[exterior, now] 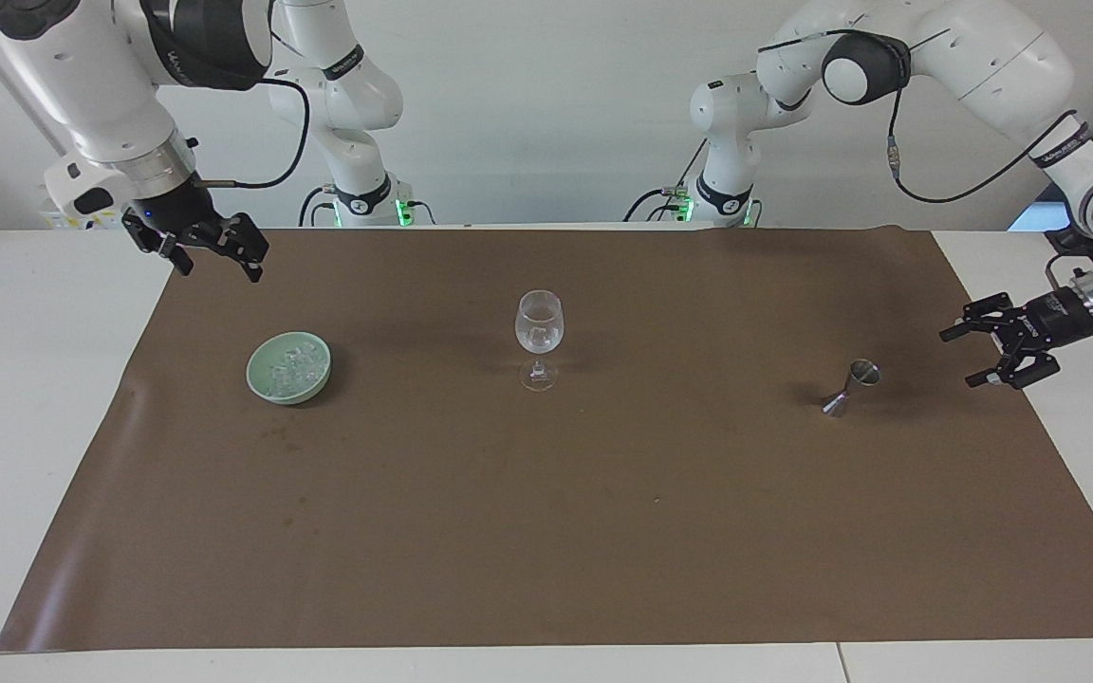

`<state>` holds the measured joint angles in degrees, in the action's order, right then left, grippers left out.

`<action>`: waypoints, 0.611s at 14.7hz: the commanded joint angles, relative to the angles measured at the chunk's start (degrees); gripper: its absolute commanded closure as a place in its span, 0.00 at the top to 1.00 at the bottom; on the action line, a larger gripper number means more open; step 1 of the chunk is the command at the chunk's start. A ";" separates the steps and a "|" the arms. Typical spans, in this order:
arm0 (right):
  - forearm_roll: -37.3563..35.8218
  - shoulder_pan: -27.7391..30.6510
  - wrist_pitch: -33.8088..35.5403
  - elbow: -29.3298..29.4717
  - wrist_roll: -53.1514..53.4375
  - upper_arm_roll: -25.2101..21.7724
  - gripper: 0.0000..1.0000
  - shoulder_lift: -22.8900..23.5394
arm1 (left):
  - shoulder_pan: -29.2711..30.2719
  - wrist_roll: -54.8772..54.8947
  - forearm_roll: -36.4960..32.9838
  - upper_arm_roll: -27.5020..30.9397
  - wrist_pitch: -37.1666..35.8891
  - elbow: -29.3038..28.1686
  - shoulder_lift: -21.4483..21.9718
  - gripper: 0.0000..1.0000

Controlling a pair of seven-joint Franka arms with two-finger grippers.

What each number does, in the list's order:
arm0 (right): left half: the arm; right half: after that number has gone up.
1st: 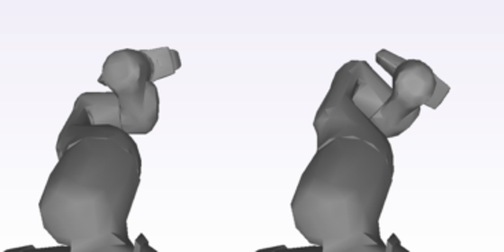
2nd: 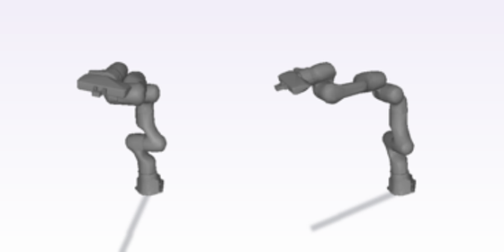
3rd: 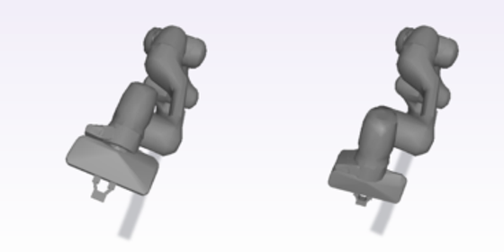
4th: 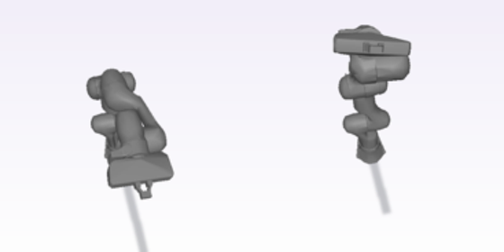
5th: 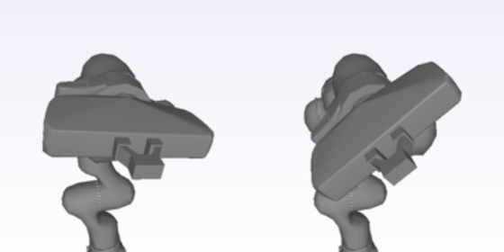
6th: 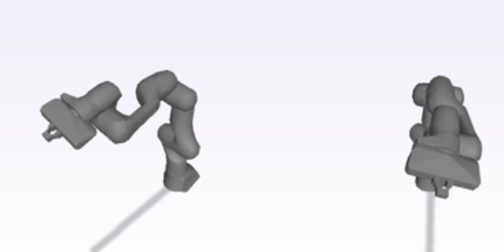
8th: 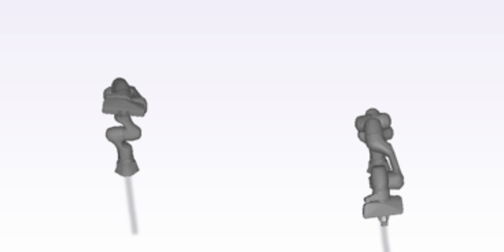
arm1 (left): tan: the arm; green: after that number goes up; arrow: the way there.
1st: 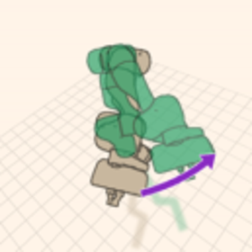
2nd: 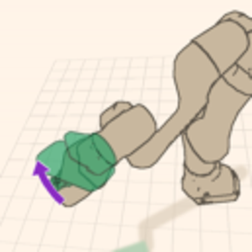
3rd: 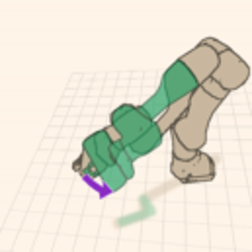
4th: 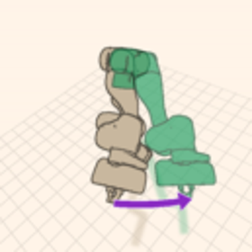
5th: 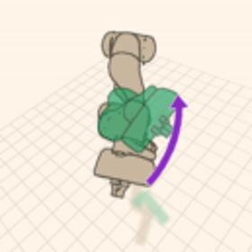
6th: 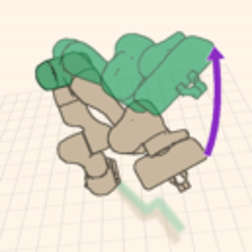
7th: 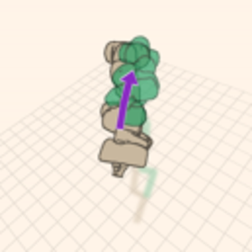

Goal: Pour wine and add ice with both arms

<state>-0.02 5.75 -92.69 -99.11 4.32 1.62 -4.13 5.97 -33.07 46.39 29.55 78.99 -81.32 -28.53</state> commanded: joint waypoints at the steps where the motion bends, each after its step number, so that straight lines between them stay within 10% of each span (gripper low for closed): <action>1: -0.42 -3.37 1.02 -0.12 -1.59 -5.47 1.00 -0.35 | -2.53 12.35 -6.82 0.24 -0.76 1.08 5.57 1.00; 9: -0.77 -3.02 -1.08 3.48 -6.95 -5.49 1.00 0.18 | -6.56 38.59 -22.88 0.15 0.02 1.17 13.14 1.00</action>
<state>-0.02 2.50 -93.20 -98.21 -1.50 -4.19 -4.27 3.03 0.71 29.29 29.55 78.52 -79.38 -17.50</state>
